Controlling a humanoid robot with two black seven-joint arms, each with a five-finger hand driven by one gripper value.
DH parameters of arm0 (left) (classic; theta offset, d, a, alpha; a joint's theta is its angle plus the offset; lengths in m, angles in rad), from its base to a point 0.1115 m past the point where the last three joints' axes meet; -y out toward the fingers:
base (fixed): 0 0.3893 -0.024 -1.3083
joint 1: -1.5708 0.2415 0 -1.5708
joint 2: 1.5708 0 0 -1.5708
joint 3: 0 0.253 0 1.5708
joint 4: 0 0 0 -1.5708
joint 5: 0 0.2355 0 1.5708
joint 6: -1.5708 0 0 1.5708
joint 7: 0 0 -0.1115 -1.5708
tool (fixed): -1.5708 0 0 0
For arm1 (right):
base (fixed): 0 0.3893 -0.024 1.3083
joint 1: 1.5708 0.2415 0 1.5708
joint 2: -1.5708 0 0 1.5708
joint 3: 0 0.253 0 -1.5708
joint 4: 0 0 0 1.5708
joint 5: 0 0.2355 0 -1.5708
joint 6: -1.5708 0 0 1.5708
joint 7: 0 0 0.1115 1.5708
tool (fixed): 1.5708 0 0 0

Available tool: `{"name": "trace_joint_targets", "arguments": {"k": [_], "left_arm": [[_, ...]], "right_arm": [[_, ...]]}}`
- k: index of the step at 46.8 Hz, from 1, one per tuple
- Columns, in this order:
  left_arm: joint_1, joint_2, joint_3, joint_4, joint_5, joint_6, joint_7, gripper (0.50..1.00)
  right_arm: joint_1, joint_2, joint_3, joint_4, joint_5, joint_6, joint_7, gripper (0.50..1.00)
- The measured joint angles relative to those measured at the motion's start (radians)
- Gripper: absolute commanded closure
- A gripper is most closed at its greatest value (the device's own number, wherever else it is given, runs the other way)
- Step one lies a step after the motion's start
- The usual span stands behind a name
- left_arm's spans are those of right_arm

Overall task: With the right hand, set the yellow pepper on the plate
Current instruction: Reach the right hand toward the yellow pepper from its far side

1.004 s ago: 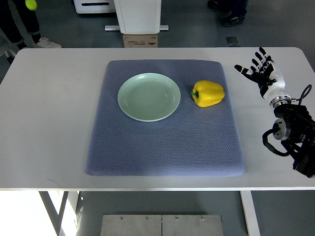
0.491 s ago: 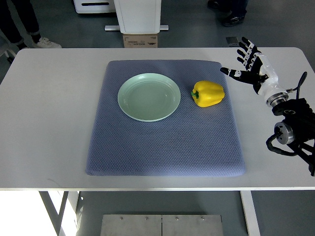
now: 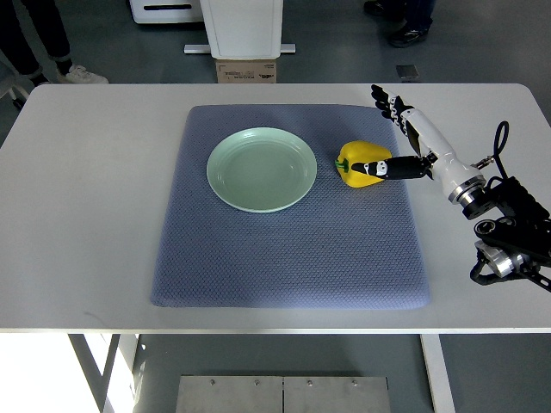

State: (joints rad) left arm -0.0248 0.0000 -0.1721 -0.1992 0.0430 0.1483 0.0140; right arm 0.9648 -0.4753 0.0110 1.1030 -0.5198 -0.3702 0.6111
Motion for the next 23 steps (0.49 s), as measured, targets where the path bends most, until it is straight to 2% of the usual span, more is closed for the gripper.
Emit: {"name": "trace_joint_targets", "arguments": {"k": [8, 15, 23], "left_arm": [[0.0, 0.0, 0.0, 0.0, 0.0, 0.0, 0.0, 0.5], [0.0, 0.0, 0.0, 0.0, 0.0, 0.0, 0.0, 0.5], [0.0, 0.0, -0.001, 0.0, 0.0, 0.0, 0.0, 0.5]], "right_arm": [[0.134, -0.002, -0.15, -0.023, -0.01, -0.004, 0.0, 0.5], [0.263, 0.009, -0.342, -0.104, -0.014, -0.004, -0.001, 0.5], [0.352, 0.084, -0.553, -0.198, -0.037, -0.004, 0.0, 0.5]]}}
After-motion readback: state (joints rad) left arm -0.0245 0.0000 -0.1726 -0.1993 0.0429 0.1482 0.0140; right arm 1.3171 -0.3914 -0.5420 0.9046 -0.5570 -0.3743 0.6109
